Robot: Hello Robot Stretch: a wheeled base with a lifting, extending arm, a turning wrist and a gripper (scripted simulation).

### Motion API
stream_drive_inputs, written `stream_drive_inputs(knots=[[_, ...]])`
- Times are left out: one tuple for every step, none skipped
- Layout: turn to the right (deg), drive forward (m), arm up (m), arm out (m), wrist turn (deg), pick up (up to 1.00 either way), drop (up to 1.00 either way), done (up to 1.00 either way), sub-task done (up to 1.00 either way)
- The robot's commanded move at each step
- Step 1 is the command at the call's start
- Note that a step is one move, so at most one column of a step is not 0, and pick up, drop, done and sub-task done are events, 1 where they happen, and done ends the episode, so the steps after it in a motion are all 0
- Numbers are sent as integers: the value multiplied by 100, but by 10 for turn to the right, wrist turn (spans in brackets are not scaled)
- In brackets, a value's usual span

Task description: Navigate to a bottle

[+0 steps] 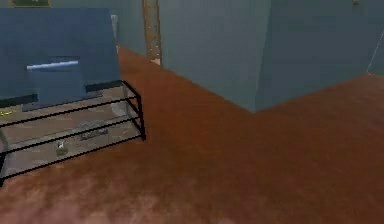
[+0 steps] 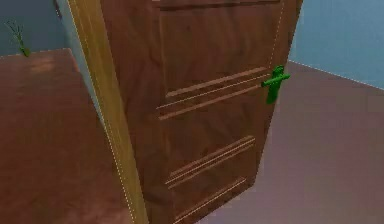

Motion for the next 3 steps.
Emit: stream_drive_inputs(knots=[[0, 100, 0, 0, 0, 0, 0, 0, 0], [0, 100, 0, 0, 0, 0, 0, 0, 0], [-90, 0, 0, 0, 0, 0, 0, 0, 0]])
